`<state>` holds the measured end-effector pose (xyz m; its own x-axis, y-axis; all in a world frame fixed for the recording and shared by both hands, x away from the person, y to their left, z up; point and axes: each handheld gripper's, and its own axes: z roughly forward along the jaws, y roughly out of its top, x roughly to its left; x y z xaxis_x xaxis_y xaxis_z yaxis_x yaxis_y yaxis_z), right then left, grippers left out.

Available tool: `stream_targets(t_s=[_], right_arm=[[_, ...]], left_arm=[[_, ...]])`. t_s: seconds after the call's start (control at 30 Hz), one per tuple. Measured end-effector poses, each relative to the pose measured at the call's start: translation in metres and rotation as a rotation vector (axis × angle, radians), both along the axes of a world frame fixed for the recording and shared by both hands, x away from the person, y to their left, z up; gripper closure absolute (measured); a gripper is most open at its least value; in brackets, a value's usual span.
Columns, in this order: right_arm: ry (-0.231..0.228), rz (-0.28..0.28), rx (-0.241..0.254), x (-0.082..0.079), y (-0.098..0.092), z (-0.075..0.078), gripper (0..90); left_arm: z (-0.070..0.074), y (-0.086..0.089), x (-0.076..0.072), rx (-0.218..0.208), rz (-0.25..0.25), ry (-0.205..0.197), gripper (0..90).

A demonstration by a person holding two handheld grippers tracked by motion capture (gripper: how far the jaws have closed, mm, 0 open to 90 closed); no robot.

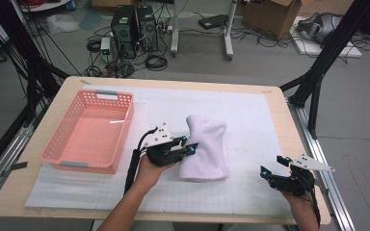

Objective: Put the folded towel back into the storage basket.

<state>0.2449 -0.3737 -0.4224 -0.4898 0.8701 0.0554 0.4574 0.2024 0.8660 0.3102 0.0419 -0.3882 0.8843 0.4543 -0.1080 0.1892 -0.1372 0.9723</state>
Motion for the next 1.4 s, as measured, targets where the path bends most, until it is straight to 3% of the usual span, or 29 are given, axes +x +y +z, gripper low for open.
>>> stream_targets(t_s=[0.53,1.0,1.4], right_arm=[[0.0,-0.001,0.0,0.001,0.001,0.0,19.6],[-0.003,0.004,0.002,0.002,0.004,0.001,19.5],[-0.001,0.006,0.0,0.004,0.007,0.0,19.6]], left_arm=[[0.03,0.02,-0.006,-0.051,-0.079,-0.067,74.0],[0.054,0.059,-0.004,-0.079,-0.034,-0.095,73.7],[0.072,0.091,0.0,-0.069,-0.004,-0.12,73.7]])
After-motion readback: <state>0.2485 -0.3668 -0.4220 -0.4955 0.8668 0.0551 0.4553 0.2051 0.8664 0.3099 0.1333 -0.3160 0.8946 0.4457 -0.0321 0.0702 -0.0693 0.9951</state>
